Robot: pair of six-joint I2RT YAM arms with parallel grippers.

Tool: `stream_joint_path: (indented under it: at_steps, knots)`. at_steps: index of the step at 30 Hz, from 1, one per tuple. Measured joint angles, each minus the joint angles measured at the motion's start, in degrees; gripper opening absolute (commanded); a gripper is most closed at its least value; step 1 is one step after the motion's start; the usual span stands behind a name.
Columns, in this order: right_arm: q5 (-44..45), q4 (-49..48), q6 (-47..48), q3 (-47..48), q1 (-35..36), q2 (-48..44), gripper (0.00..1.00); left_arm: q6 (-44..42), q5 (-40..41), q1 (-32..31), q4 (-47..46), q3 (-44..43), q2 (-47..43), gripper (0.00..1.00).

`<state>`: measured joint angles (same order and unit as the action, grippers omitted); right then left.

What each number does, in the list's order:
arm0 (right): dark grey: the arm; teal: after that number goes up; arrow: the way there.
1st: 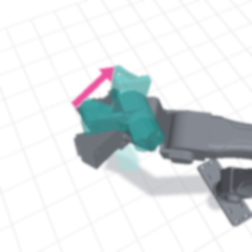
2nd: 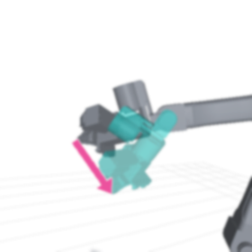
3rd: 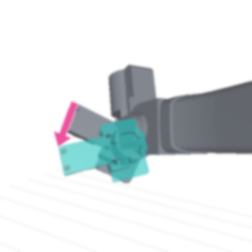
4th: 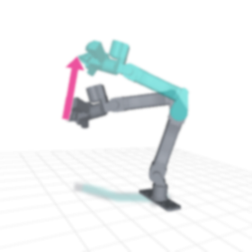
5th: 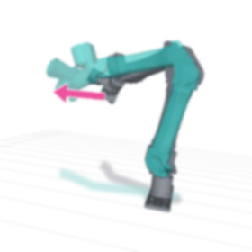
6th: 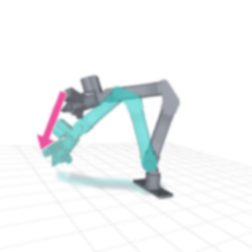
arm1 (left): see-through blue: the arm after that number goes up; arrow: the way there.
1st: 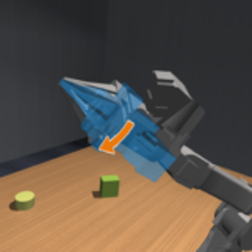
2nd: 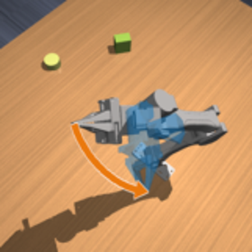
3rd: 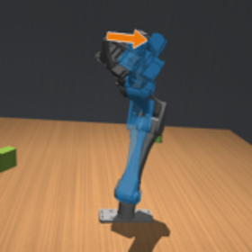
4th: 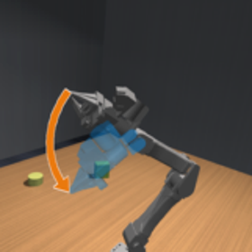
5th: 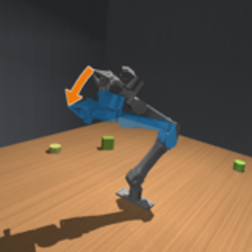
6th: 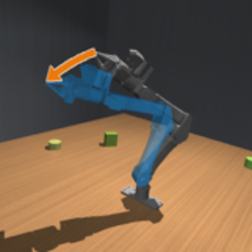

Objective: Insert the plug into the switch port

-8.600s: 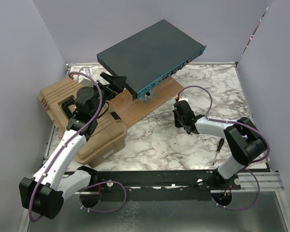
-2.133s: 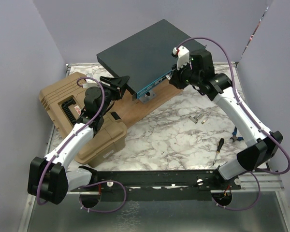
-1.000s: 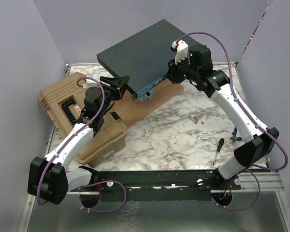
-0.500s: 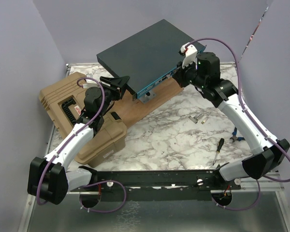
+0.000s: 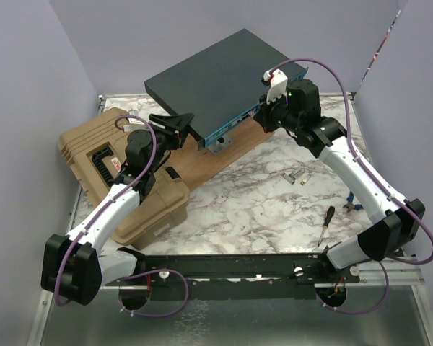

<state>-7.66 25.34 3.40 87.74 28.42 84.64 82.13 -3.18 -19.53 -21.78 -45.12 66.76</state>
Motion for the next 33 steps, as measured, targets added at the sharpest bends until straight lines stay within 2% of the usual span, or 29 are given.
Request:
stream_joint_path:
  at_steps: [15,26,33]
  knots:
    - [-1.7,-0.2,-0.6,2.1,0.0,2.8,0.01,0.0,0.0,0.0,0.0,0.0,0.0,0.02]
    - [-3.1,3.8,-2.2,6.9,-0.5,5.4,0.01,-0.1,0.1,0.0,0.0,0.0,0.0,0.0]
    - [-3.7,7.5,-6.6,10.4,-0.9,7.4,0.01,-0.3,0.2,0.0,0.0,0.0,0.0,0.0]
